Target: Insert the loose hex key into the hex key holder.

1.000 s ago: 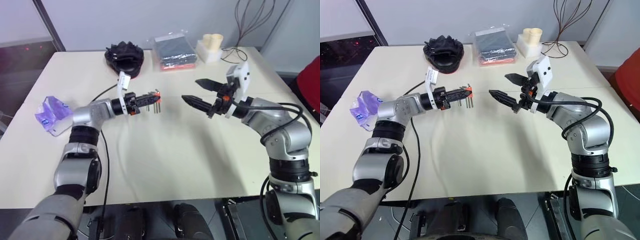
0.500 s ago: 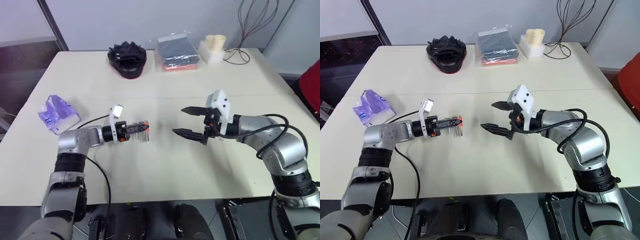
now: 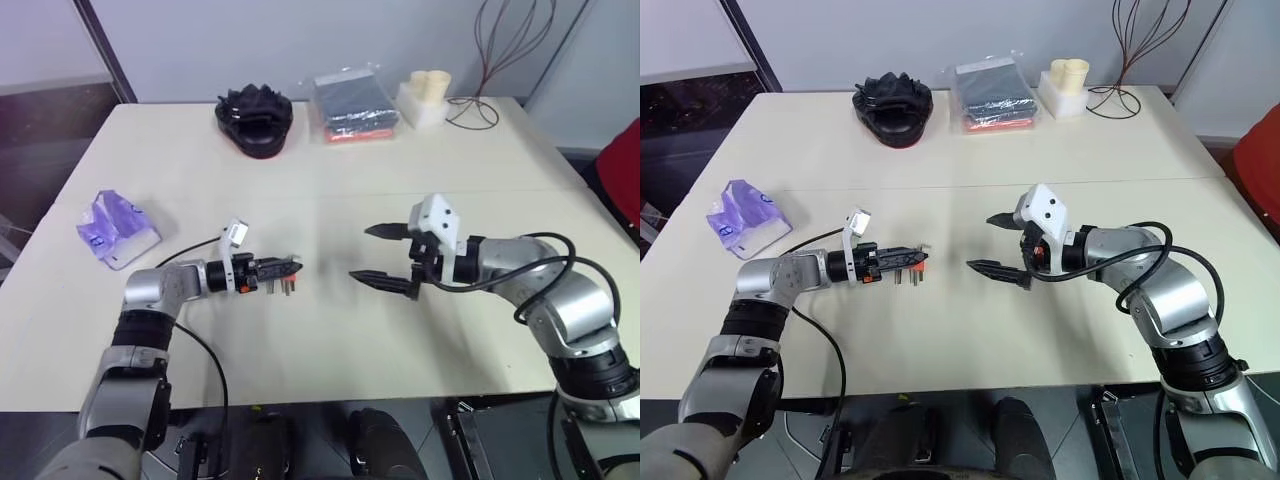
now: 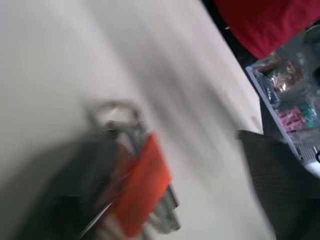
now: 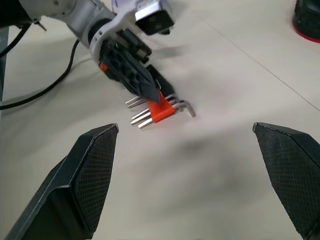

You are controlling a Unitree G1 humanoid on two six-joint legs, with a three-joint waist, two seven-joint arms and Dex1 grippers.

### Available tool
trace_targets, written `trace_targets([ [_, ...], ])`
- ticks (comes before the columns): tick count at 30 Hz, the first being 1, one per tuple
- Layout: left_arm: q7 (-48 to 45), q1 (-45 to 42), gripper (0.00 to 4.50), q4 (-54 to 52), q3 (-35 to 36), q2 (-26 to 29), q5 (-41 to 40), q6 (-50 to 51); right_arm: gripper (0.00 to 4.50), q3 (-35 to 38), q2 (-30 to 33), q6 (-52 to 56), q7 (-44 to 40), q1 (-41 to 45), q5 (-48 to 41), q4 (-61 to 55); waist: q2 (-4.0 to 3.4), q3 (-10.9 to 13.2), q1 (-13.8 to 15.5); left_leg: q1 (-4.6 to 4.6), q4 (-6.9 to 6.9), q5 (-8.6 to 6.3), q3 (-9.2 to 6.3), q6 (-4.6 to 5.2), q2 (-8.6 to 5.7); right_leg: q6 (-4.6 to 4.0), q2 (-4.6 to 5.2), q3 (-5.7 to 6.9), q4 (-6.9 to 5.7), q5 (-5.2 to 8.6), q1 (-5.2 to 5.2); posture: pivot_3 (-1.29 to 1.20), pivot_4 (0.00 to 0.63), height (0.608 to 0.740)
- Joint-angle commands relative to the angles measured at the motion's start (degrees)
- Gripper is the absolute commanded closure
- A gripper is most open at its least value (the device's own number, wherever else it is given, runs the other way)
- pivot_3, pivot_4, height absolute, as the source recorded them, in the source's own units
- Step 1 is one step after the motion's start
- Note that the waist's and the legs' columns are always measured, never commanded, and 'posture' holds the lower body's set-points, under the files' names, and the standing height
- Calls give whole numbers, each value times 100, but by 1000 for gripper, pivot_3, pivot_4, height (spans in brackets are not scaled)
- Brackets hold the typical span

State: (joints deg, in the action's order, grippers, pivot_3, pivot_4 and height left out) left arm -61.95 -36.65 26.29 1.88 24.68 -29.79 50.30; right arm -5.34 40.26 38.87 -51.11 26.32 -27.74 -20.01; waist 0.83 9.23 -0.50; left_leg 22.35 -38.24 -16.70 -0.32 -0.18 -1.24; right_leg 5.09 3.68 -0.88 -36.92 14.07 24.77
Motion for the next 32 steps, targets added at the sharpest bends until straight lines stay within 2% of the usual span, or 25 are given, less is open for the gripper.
trace_targets([
  [1,250,-44,48,369,16,162,314,-281,0,90,41,-110,-27,-44,33,-62,1,-1,-7,-1,0,0,0,0,0,0,0,0,0,0,-1,0,150,740],
  [3,556,-63,48,648,-55,293,684,-754,0,101,57,-110,-35,-96,49,-75,1,-1,-7,-4,0,0,0,0,0,0,0,0,-2,0,-1,0,150,740],
  [7,549,44,48,684,-437,779,1336,-1708,0,119,105,-128,-62,-217,81,-86,1,-3,-66,-27,4,0,0,0,8,-1,-6,-2,-5,0,-15,0,150,740],
  [9,702,92,48,677,-713,1036,1848,-2486,0,119,128,-138,-75,-258,79,-79,0,-3,-73,-34,11,0,0,0,11,-3,-9,-4,-6,1,-15,0,150,740],
  [13,721,104,48,488,-724,1298,2080,-3166,0,109,132,-169,-106,-285,84,-17,-1,-4,-46,-38,15,-1,0,0,14,-8,-9,-6,-9,4,-15,0,150,740],
  [19,391,622,48,-866,-74,1500,1401,-3051,0,180,275,-188,-320,-214,51,150,1,-2,-19,4,9,-1,0,0,10,-6,8,-2,7,3,7,0,150,740],
  [26,997,1359,48,-2594,656,1333,619,-2031,0,228,294,-208,-320,-348,60,235,3,-1,-11,12,10,-3,-2,1,8,-5,17,2,25,2,6,0,150,740],
  [32,1440,2087,48,-3553,797,1288,567,-1935,0,324,279,-148,-234,-498,-10,207,3,-1,-19,10,18,-3,-3,2,8,-6,17,2,28,2,7,0,150,740],
])
